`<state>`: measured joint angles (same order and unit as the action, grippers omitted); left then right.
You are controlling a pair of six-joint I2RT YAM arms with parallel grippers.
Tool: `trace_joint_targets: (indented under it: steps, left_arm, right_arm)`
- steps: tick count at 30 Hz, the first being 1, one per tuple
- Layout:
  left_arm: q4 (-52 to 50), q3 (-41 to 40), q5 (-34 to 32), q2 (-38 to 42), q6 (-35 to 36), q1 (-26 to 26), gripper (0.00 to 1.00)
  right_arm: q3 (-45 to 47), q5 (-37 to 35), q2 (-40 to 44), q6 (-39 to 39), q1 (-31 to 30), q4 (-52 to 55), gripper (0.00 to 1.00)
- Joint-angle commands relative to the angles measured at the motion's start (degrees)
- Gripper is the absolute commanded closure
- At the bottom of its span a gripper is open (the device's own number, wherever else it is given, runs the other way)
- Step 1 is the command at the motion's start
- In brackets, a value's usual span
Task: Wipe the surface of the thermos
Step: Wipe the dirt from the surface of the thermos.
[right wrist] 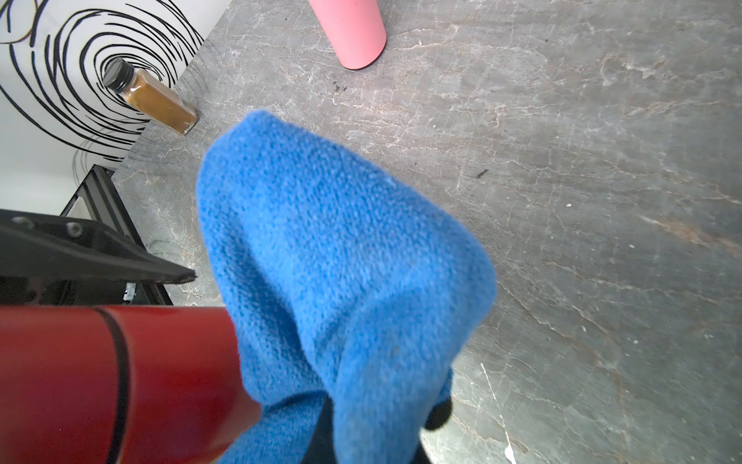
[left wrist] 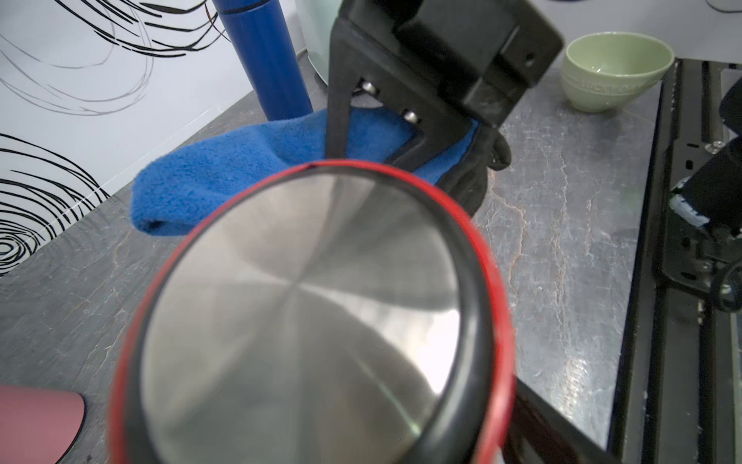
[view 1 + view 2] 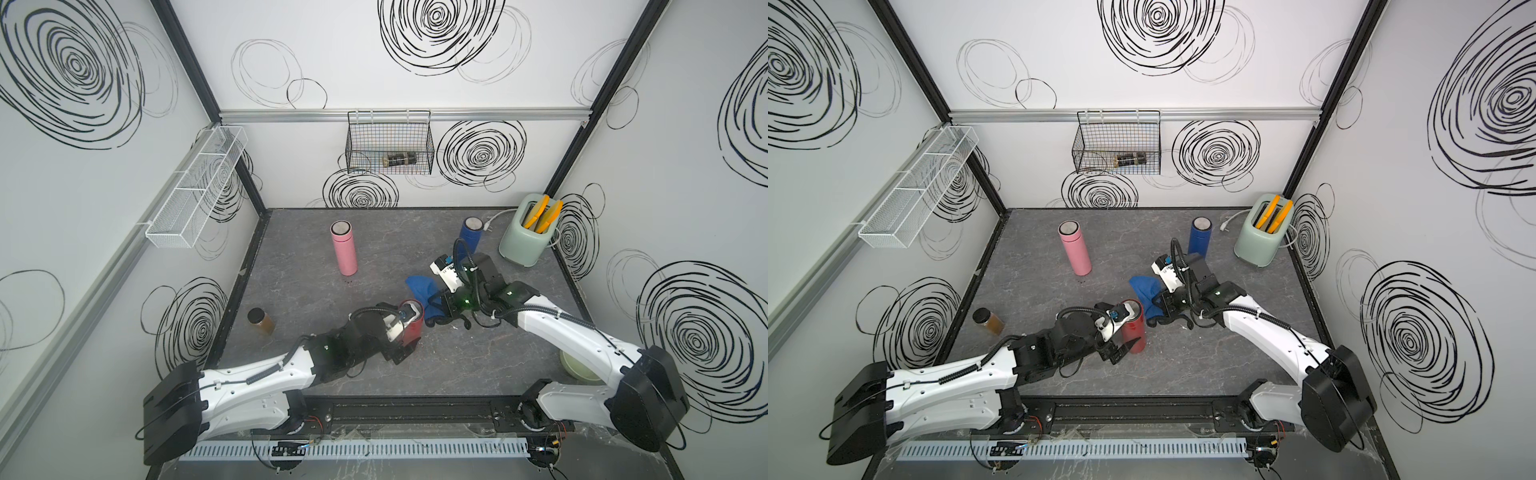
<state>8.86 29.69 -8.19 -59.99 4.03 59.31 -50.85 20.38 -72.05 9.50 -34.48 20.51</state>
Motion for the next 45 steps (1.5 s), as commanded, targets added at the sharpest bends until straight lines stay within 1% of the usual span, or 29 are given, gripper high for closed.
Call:
trace_joint_targets:
  steps: [1,8,11,16,21,23,24,27,29,30,31,33,34,38,42,45]
  left_arm:
    - [9.0,-1.8,0.2,0.3,-0.6,-0.3,0.04]
    - [16.4,-3.7,0.2,0.0,0.4,-0.3,0.03]
    - [18.4,-4.3,0.4,-0.5,0.7,-0.4,0.00]
    - [22.1,-6.0,1.2,-1.3,0.4,-0.5,0.06]
    - [25.5,-7.1,1.3,-2.8,-0.2,-0.6,0.19]
    - [27.8,-7.6,1.7,-3.1,-0.1,-0.6,0.20]
    - [28.7,-7.8,1.8,-3.2,-0.1,-0.6,0.24]
    - [30.5,-7.9,2.0,-3.6,0.1,-0.6,0.42]
    - [31.1,-7.9,2.4,-3.9,0.3,-0.7,0.61]
    - [31.4,-7.9,2.5,-4.0,0.3,-0.7,0.73]
    - [31.6,-7.9,2.6,-4.1,0.5,-0.7,0.82]
    - [31.8,-8.0,2.8,-4.1,0.5,-0.7,0.98]
    - [31.8,-8.0,2.9,-4.0,0.5,-0.7,1.00]
    - [31.2,-7.9,2.9,-3.5,-0.5,-1.4,1.00]
    - [30.7,-8.4,5.8,-2.5,-2.8,-4.0,1.00]
    - [29.4,-8.5,5.3,-2.0,-2.8,-4.9,1.00]
  right_arm:
    - [0.1,1.0,0.2,0.4,0.3,-0.7,0.98]
    - [-0.3,1.0,-0.2,0.3,0.3,-0.4,0.98]
    - [-0.4,1.2,-0.4,0.4,0.3,-0.2,0.98]
    - [-1.0,1.2,-0.6,0.3,0.3,0.3,0.98]
    - [-1.6,1.2,-0.5,0.3,0.2,1.1,0.98]
    - [-1.8,0.9,-0.2,0.2,0.2,1.6,0.98]
    - [-1.9,0.7,-0.1,0.1,0.2,1.8,0.98]
    - [-2.2,0.4,0.0,0.0,0.2,2.6,0.98]
    - [-2.3,0.4,0.0,0.0,0.2,2.7,0.98]
    - [-2.2,0.4,0.0,0.0,0.2,2.7,0.98]
    - [-2.2,0.4,-0.1,0.0,0.2,2.7,0.98]
    - [-2.3,0.7,-0.2,0.1,0.2,2.7,0.98]
    - [-2.3,0.7,-0.2,0.2,0.2,2.8,0.98]
    - [-3.1,-0.2,0.2,-0.1,0.2,4.1,0.98]
    - [-5.2,-2.1,2.0,-1.0,0.3,7.5,0.98]
    - [-7.1,-2.1,3.9,-1.4,0.3,10.3,1.00]
